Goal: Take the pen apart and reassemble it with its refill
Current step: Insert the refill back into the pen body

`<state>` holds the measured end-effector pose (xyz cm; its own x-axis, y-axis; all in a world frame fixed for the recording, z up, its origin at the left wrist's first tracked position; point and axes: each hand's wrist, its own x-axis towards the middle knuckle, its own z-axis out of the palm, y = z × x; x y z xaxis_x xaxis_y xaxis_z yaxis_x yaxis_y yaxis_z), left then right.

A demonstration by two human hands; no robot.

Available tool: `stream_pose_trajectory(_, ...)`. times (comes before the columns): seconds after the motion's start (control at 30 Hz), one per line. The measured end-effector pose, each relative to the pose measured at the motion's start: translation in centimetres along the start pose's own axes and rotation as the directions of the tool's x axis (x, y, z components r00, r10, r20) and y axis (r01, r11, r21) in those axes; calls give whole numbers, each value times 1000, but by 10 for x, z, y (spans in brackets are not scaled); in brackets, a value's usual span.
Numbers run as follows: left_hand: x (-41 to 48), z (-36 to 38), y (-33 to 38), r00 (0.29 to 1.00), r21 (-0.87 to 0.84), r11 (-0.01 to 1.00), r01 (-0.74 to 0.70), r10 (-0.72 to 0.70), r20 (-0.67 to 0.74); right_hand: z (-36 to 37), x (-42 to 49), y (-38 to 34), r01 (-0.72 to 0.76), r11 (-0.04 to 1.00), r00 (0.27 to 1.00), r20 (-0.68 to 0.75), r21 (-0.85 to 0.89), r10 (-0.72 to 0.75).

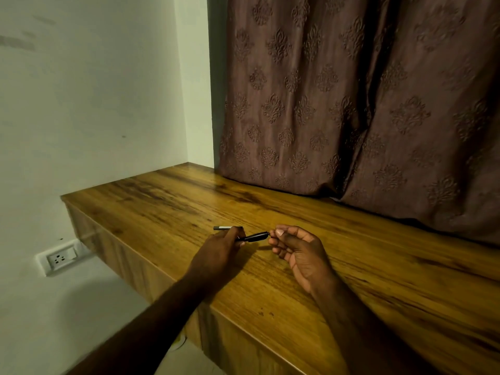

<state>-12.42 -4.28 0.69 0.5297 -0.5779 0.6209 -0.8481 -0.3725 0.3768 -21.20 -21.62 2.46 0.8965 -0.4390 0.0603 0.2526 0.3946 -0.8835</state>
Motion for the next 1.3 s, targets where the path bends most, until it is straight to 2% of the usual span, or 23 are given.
stream_pose_trajectory(0.3,-1,2,-3,1000,17,1000,-19,19,-6,0,0,1,8,999,1000,13,-31,-7)
stream_pose_trajectory(0.77,0,6,-3,1000,80,997,-10,8,26,1,3,10,31,969,999,18,-246,-27)
stream_pose_trajectory(0.9,0,5,-3,999,70,997,-35,33,38,6,1,12,21,896,1000,1,-443,-23)
stream_pose_trajectory(1.07,-1,6,-1,998,68,996,-61,61,-1,12,-1,20,110,667,994,73,-737,-84)
stream_pose_trajectory(1.13,-1,5,-1,998,60,996,-65,66,-4,11,0,21,138,621,990,82,-771,-117)
stream_pose_trajectory(1.3,-2,4,-1,999,33,998,-53,53,-3,8,1,23,115,614,984,7,-781,-176)
